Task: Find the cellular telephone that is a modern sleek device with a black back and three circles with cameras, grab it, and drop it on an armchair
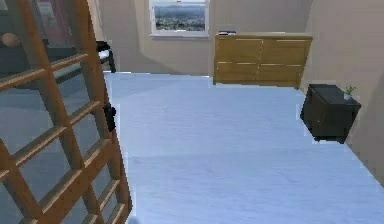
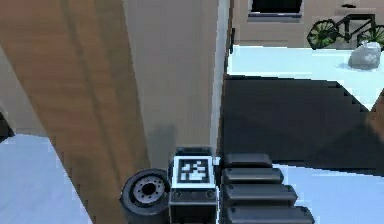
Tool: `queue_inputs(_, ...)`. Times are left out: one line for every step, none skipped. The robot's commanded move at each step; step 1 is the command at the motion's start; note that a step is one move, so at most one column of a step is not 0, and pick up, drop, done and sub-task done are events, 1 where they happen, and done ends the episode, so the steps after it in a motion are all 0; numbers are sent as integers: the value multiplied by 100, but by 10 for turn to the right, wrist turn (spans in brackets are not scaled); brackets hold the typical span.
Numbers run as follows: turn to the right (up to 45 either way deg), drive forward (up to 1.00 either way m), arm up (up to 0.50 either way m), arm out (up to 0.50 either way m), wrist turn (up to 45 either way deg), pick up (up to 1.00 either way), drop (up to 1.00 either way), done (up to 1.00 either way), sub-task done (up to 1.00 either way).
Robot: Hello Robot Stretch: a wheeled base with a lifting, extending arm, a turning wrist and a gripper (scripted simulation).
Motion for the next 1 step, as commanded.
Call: queue_inputs(-30,0,0,0,0,0,0,0,0)
